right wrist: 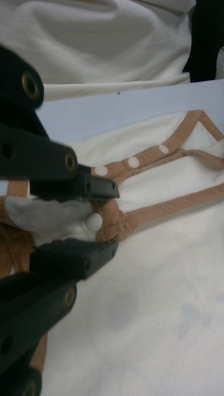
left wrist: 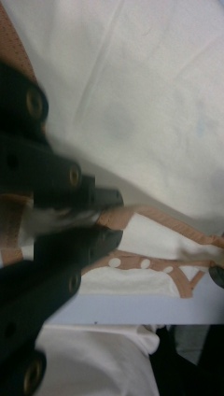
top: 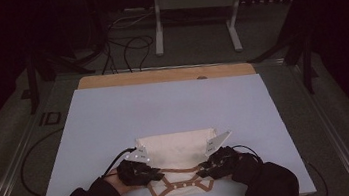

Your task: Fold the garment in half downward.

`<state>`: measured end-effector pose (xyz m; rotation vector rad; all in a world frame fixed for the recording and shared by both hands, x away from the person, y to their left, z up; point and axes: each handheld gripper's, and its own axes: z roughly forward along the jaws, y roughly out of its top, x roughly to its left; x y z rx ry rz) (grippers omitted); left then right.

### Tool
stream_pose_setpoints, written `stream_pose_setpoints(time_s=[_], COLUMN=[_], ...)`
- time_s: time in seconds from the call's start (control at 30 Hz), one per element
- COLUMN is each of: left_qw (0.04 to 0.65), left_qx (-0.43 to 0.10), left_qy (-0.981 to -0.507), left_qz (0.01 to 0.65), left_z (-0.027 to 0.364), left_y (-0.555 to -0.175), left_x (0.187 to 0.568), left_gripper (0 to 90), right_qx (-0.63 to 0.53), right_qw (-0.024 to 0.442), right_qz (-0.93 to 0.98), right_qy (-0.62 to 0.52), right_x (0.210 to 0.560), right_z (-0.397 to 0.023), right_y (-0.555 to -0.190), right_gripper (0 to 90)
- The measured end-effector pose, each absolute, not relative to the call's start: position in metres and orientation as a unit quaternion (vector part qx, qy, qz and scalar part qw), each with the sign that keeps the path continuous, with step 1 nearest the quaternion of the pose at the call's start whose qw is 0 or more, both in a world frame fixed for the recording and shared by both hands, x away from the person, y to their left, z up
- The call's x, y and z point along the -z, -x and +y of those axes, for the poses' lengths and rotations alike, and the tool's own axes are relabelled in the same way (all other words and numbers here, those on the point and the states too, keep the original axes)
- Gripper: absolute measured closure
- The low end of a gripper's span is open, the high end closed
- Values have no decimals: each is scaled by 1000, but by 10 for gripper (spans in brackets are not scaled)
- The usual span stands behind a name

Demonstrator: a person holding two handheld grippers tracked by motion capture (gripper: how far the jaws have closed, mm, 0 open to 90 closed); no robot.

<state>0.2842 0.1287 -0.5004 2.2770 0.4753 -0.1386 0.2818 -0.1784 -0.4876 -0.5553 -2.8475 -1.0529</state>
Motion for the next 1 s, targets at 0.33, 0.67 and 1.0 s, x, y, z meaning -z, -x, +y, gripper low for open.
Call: stream_pose_setpoints(time_s=[0.33, 0.67, 1.0], left_qw=[397, 403, 388], left_qx=[38, 43, 59], left_qy=[-898, -901, -910], left_qz=[187, 155, 133], left_z=[131, 132, 134], left_y=[-282, -267, -252], left_x=[497, 488, 497], left_gripper=[882, 881, 873], right_qx=[354, 358, 359], right_qw=[8, 2, 27], right_qz=[-916, -922, -922], right_qy=[188, 148, 142], right_x=[482, 471, 480], right_z=[-185, -182, -185], right_y=[-283, -272, -256], right_gripper=[760, 772, 725])
